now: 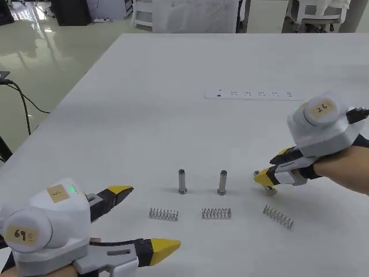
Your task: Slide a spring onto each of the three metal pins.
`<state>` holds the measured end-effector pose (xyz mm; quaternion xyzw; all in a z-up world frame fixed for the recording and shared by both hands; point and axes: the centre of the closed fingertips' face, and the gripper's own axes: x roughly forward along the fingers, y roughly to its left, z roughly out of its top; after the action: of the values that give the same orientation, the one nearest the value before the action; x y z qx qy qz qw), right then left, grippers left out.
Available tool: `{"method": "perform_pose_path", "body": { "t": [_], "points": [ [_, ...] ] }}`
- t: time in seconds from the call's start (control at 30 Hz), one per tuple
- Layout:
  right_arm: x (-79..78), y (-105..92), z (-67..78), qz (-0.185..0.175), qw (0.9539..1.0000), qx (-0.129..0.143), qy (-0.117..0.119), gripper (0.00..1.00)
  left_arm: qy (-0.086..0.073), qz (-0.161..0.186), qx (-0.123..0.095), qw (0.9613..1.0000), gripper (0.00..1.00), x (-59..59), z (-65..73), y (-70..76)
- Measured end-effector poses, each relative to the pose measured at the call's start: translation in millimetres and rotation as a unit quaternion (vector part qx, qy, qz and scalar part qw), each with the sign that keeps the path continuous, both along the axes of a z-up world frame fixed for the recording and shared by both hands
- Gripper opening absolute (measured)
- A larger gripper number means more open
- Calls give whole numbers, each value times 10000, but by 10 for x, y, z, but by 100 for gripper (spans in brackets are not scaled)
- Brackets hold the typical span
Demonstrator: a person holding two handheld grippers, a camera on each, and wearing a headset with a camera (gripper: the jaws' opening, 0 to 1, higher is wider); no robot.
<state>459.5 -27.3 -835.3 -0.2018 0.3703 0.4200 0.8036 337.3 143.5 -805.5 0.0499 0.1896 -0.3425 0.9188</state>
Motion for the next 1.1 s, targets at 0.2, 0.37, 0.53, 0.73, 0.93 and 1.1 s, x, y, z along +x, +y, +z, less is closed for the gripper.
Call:
{"method": "perform_pose_path", "body": {
  "t": [0.2, 0.37, 0.53, 0.73, 0.93, 1.1],
  "points": [
    [18, 29, -64, -221, 9995, -87, 203, 20, -35, -97, 95, 9999, 77, 13, 12, -15],
    [42, 21, -120, -351, 9987, -217, 314, 17, -22, -172, 100, 9998, 76, 39, 20, -25],
    [79, 26, -166, -415, 9978, -315, 409, 14, -17, -244, 107, 9996, 76, 95, 51, -33],
    [121, 24, -218, -523, 9964, -419, 526, 12, -17, -343, 127, 9993, 76, 162, 92, -36],
    [99, 41, -257, -593, 9950, -524, 617, 11, -20, -325, 70, 9994, 75, 204, 98, -52],
    [98, 33, -264, -636, 9941, -635, 599, 8, 10, -352, 36, 9994, 74, 190, 76, -90]
  ]
}}
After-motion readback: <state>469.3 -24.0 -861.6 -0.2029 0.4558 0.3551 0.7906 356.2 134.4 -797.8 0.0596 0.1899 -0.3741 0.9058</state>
